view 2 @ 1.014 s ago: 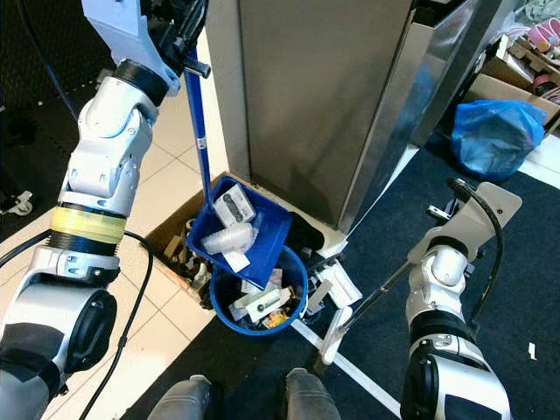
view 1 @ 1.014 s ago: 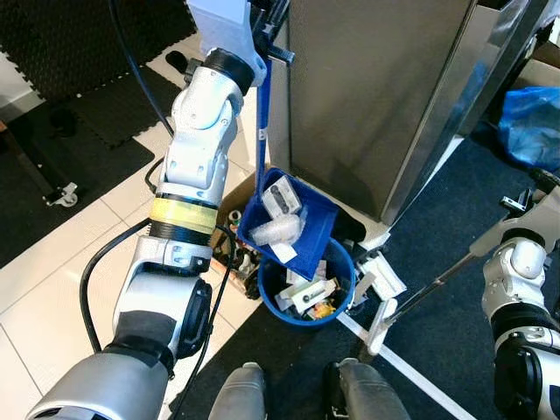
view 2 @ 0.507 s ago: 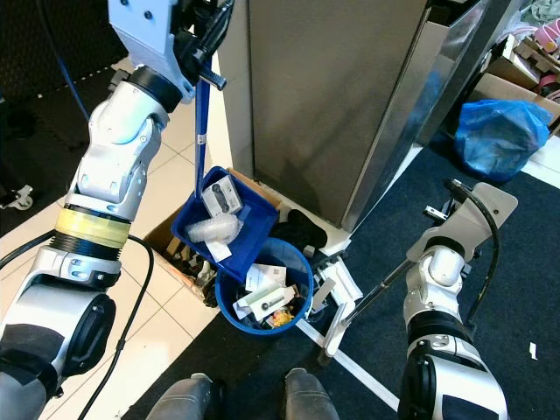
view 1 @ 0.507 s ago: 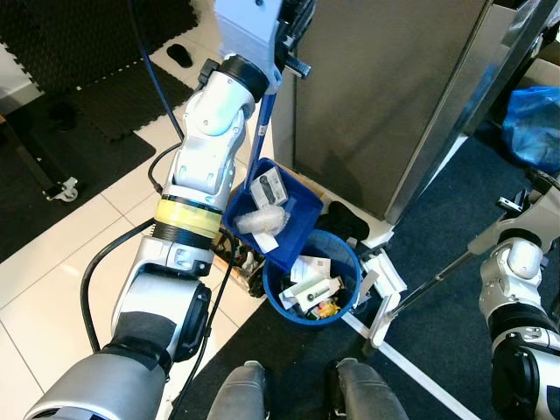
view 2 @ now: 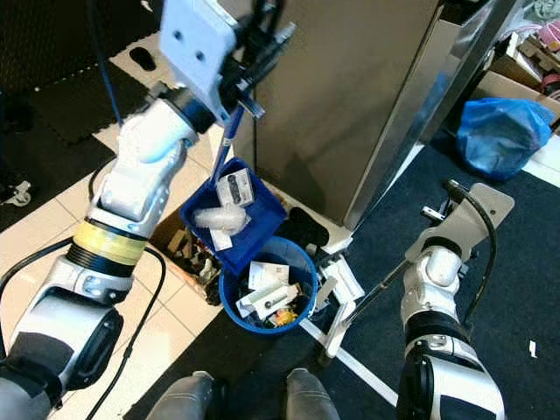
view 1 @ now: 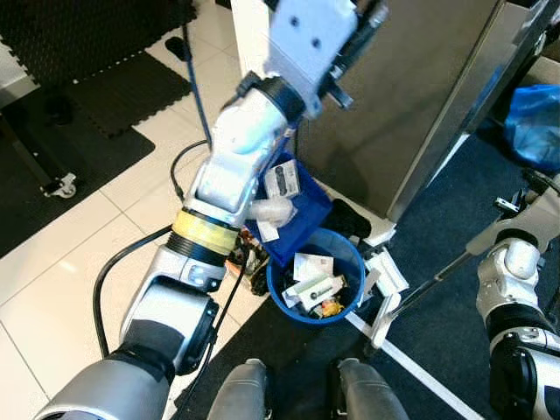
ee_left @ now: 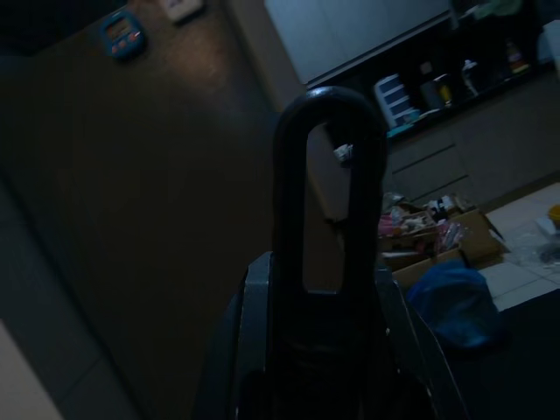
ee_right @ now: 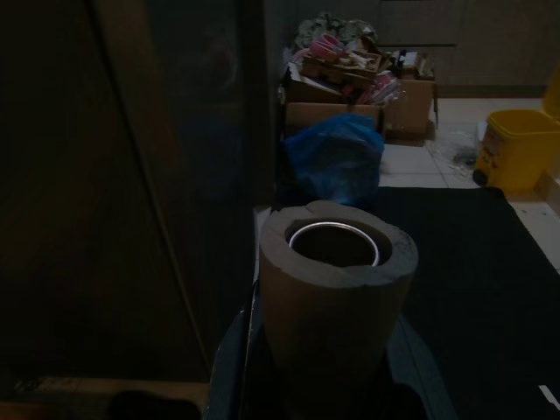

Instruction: Sweep floor

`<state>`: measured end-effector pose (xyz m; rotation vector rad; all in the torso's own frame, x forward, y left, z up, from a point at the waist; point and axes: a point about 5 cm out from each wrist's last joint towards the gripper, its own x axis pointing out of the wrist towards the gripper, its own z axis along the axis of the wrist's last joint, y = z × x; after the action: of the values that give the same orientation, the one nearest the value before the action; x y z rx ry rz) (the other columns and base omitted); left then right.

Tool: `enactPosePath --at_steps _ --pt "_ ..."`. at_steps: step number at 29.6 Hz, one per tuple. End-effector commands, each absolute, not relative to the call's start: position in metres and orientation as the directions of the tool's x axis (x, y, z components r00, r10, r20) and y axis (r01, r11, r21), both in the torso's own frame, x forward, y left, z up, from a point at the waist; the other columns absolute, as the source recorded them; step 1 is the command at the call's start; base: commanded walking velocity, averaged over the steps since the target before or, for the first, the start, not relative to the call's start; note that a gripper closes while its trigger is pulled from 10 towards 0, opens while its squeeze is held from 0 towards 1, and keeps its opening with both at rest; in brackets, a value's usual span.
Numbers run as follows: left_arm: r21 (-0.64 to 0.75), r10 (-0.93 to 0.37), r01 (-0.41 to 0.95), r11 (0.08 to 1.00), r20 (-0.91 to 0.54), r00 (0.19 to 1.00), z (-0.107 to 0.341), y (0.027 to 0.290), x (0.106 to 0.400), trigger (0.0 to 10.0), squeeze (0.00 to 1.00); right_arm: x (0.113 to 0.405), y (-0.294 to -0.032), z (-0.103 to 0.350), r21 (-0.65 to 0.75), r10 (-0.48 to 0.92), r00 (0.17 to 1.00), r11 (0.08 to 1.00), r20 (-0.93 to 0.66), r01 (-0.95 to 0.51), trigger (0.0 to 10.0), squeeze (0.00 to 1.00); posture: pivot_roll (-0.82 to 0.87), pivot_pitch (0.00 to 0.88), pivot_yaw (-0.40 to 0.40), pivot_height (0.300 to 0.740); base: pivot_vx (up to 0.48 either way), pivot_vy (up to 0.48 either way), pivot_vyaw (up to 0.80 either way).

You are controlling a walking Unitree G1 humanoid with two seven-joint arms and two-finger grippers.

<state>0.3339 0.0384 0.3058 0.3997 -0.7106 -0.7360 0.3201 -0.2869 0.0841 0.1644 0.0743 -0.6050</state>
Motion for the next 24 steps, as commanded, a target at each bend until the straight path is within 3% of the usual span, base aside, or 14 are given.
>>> enactPosePath --at_steps 1,12,18,24 --pt "0.618 -0.757 0.443 0.650 0.475 0.449 0.314 0.030 0.320 10.0 0.00 0.318 -0.286 0.082 0.133 -0.560 0.821 0.810 -0.116 0.571 10.0 0.00 0.02 0.113 0.014 0.740 0.000 0.000 0.00" --pt "0.582 -0.782 0.525 0.621 0.504 0.366 0.320 0.010 0.300 10.0 0.00 0.319 -0.283 0.082 0.137 -0.555 0.823 0.812 -0.117 0.567 10.0 0.00 0.02 0.113 0.017 0.740 0.000 0.000 0.00" --pt "0.586 -0.817 0.585 0.561 0.506 0.276 0.325 -0.006 0.281 10.0 0.00 0.320 -0.281 0.081 0.138 -0.553 0.824 0.813 -0.119 0.566 10.0 0.00 0.03 0.112 0.020 0.740 0.000 0.000 0.00" --pt "0.602 -0.842 0.606 0.521 0.479 0.248 0.320 -0.011 0.275 10.0 0.00 0.320 -0.281 0.081 0.140 -0.553 0.825 0.813 -0.120 0.565 10.0 0.00 0.03 0.112 0.019 0.740 0.000 0.000 0.00"
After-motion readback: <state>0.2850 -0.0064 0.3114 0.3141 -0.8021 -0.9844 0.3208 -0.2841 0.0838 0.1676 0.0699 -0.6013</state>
